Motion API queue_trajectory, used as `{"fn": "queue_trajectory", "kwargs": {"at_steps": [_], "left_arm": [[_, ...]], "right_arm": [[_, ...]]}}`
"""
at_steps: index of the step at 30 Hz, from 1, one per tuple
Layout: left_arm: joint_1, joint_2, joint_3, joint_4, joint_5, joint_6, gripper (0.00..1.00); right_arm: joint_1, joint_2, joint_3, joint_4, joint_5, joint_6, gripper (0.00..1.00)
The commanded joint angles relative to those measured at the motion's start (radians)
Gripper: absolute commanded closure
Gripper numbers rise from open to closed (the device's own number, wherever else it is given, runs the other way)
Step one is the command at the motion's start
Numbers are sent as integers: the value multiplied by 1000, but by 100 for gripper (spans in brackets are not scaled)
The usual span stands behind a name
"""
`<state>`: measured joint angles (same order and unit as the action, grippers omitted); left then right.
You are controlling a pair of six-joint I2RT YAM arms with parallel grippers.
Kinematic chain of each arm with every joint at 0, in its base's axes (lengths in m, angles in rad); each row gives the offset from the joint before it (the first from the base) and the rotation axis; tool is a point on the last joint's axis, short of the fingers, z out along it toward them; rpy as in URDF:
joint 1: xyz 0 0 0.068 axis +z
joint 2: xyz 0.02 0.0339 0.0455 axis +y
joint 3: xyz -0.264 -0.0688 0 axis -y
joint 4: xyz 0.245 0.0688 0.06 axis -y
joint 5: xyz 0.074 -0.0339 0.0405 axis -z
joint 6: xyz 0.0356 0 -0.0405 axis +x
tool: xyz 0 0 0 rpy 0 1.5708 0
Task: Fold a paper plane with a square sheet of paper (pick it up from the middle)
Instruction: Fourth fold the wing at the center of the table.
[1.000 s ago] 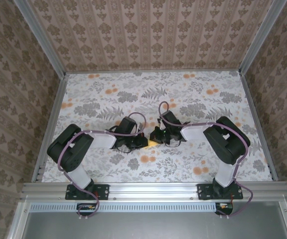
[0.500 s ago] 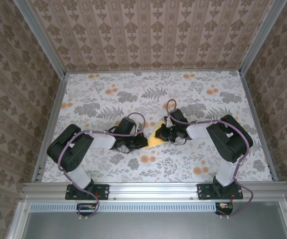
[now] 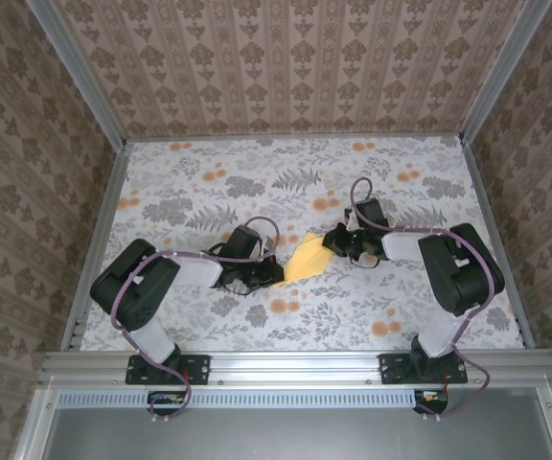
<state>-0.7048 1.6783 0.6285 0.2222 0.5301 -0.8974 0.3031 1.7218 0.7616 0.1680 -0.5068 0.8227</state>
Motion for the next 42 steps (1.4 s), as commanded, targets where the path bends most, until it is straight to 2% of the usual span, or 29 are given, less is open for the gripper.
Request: {"fn": "queue_trajectory", "kwargs": {"at_steps": [1,10,19,23,36,42], "left_arm": [[9,38,-35,-139,-38,1,100],[9,46,-27,-145,-38,3,100],[8,46,-26,-152,-41,0,100],[8,46,-27,-159,-41,0,100],[9,41,-30,-161,-38,2,100],[8,40,-26,-160,-35,5,100]], "right_arm": [[49,-73,5,-18,5,-18,93],[240,3,4,39,13,55,93],[264,92,45,33,41,65,93],[211,99,25,43,51,49,94],[-81,106,-47,85,52,-9,94],[-146,82,-31,65,47,-26,94]]}}
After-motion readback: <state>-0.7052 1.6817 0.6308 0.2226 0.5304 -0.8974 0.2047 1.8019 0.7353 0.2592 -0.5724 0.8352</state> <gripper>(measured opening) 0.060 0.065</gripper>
